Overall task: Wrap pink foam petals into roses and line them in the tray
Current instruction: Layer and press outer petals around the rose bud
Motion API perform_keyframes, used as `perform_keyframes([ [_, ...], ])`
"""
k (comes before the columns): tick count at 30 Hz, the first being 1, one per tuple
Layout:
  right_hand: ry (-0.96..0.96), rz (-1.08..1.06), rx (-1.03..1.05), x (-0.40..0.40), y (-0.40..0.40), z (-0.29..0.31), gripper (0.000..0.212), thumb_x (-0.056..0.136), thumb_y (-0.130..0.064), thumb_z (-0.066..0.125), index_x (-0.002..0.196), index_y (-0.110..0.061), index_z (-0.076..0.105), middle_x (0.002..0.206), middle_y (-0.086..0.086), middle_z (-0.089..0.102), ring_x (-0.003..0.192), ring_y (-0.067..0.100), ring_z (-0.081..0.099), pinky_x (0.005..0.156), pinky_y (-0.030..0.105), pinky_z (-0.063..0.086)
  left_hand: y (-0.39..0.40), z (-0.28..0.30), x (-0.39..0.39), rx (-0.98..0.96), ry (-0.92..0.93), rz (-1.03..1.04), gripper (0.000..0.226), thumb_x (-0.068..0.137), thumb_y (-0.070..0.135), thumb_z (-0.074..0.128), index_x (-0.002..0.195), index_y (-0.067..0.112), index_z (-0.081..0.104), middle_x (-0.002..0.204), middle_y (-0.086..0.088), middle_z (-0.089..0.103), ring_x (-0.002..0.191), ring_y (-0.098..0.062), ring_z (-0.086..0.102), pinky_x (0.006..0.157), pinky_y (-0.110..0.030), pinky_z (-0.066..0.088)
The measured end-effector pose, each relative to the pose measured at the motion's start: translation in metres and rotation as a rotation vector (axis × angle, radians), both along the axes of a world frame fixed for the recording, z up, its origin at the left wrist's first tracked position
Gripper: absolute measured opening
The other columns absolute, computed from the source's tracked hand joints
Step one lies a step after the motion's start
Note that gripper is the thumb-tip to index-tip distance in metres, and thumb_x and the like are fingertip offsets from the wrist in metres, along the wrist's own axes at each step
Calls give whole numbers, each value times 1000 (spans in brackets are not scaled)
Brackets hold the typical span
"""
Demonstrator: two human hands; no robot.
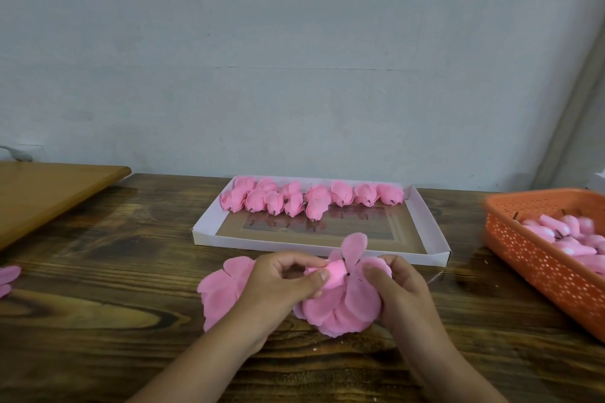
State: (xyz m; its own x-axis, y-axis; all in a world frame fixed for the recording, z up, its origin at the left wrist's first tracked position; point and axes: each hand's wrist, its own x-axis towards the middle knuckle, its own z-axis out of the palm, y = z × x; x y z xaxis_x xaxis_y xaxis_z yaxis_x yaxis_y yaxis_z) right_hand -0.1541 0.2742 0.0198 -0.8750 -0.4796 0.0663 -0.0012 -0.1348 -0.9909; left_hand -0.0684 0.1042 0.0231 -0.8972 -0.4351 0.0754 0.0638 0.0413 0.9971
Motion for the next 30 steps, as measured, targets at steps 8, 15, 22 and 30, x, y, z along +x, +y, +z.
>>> perform_keyframes([
  [8, -64, 95, -73, -7, -3, 0, 29, 95, -23, 47, 89, -17, 74, 94, 10, 77, 84, 25, 74, 62, 32, 55, 0, 0, 0, 1, -30, 36, 14, 84, 15, 80, 96, 23, 82, 95, 0, 79, 87, -17, 76, 73, -34, 64],
  [15, 220, 74, -6, -4, -1, -2, 24, 90, 14, 56, 95, -5, 70, 90, 8, 78, 86, 22, 74, 69, 29, 59, 2, 4, 1, 4, -22, -28, 15, 81, 22, 82, 96, 25, 82, 97, -2, 79, 90, -18, 75, 72, -30, 60],
  [22, 276, 76, 36, 0, -4, 0, 24, 85, 2, 71, 100, -15, 78, 97, 0, 78, 95, 17, 73, 90, 40, 56, 5, 6, 3, 28, 22, -87, 36, 66, 30, 86, 100, 17, 82, 97, -5, 80, 91, -16, 76, 68, -21, 56],
  [30, 180, 210, -23, 1, -1, 4, 22, 89, -18, 62, 102, -23, 78, 100, 6, 77, 99, 22, 72, 90, 44, 57, 4, 5, 3, -16, 16, -111, 30, 74, 27, 85, 104, 21, 81, 102, -3, 79, 96, -21, 75, 82, -33, 62],
])
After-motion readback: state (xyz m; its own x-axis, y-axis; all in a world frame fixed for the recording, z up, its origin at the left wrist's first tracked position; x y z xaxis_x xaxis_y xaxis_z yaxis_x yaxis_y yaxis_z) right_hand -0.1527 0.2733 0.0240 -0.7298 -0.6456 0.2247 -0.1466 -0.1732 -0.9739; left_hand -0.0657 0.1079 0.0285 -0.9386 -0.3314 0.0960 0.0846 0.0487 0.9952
